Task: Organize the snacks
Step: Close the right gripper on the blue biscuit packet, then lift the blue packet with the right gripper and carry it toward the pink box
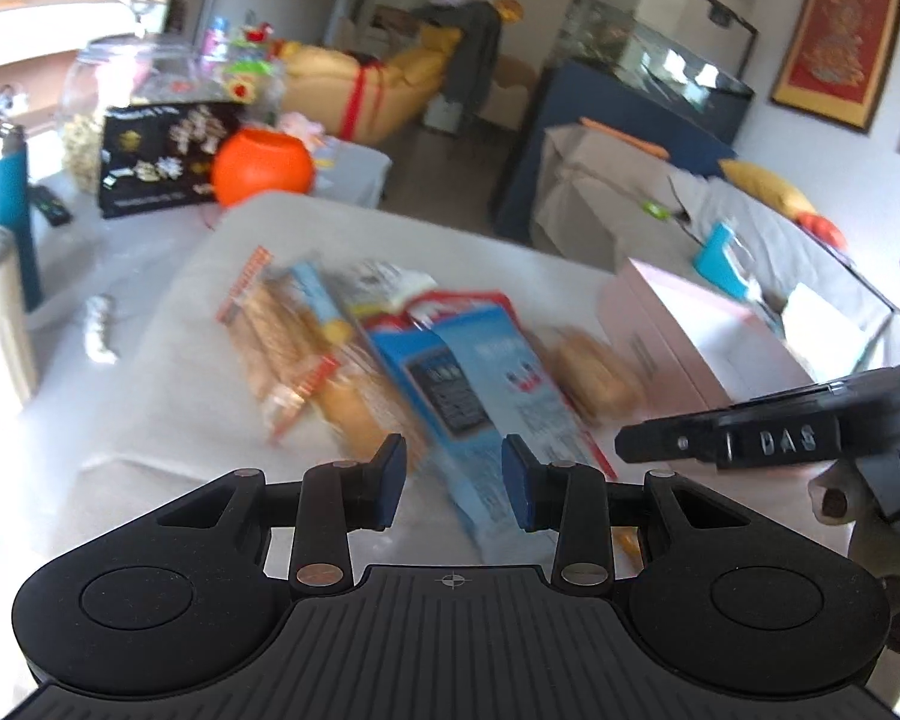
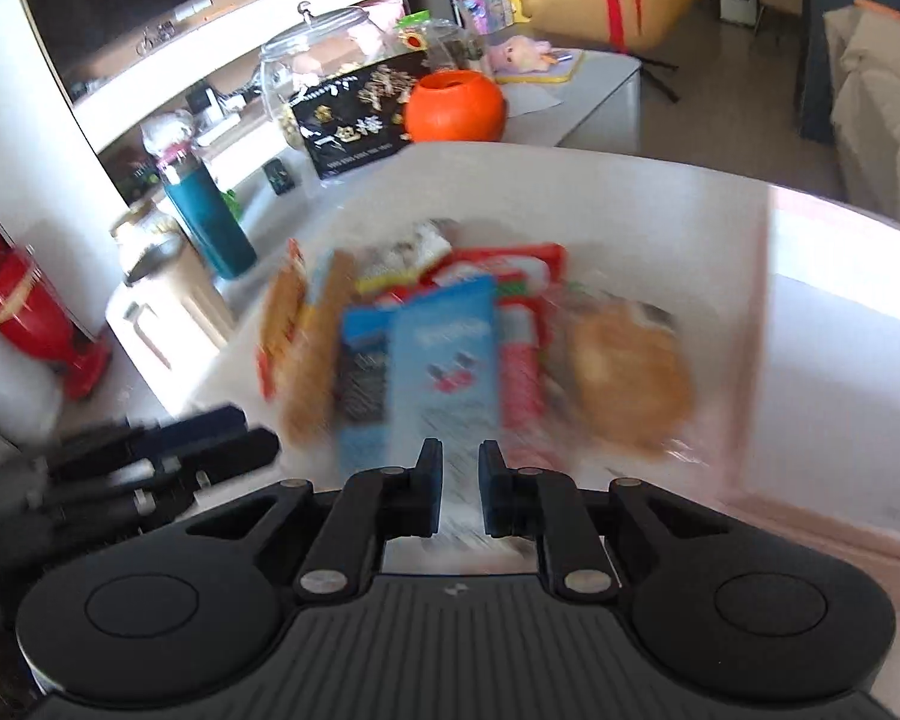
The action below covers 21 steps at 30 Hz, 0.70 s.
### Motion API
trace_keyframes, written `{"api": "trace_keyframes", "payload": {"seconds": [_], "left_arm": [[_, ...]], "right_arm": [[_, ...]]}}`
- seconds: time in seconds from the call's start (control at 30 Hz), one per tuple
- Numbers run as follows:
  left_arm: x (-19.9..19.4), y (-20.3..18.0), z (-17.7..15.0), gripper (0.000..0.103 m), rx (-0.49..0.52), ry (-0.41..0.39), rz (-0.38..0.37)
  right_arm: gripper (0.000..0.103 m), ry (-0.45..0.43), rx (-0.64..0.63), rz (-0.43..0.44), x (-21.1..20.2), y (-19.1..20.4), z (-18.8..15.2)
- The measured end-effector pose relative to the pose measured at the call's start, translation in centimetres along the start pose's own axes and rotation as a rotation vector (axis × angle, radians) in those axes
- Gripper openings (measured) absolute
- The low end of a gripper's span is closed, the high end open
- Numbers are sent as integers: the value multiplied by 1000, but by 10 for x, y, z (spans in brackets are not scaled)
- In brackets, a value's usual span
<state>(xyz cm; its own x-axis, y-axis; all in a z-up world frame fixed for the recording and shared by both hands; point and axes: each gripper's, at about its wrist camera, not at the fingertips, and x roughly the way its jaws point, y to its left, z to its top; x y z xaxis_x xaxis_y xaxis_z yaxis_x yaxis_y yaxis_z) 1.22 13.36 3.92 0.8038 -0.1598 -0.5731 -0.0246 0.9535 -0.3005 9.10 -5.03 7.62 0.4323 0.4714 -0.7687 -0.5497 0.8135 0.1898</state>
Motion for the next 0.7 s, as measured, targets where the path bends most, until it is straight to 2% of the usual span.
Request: {"api": "trace_keyframes", "payload": {"seconds": [0.03,0.07,0.13,0.2,0.27,0.37,0.5,0.53,0.57,0.63,0.7], "left_arm": [[3,-2,-2,39,1,8,-3],[5,-2,-2,39,-4,10,1],[5,3,-2,39,-38,-8,23],[-1,11,2,39,-76,-44,67],[-9,22,6,39,-107,-83,119],[-21,39,9,39,-166,-124,162],[-26,47,10,39,-186,-126,183],[-27,46,10,39,-188,-124,180],[-26,46,9,39,-188,-123,175],[-25,43,9,39,-187,-122,165],[-24,41,8,39,-186,-124,152]], "right_arm": [[26,-4,-17,-19,-3,-2,-8],[42,-7,-32,-31,-5,-2,-13],[56,-24,-52,-56,-7,-3,-20],[57,-62,-87,-75,-8,4,-22],[68,-100,-119,-74,-9,13,-21],[71,-130,-116,-49,2,27,-10],[71,-80,-113,-68,40,46,6],[78,-51,-121,-100,51,50,7],[81,-50,-125,-130,57,52,7],[80,-57,-108,-139,60,51,5],[75,-36,-95,-99,54,44,5]]}}
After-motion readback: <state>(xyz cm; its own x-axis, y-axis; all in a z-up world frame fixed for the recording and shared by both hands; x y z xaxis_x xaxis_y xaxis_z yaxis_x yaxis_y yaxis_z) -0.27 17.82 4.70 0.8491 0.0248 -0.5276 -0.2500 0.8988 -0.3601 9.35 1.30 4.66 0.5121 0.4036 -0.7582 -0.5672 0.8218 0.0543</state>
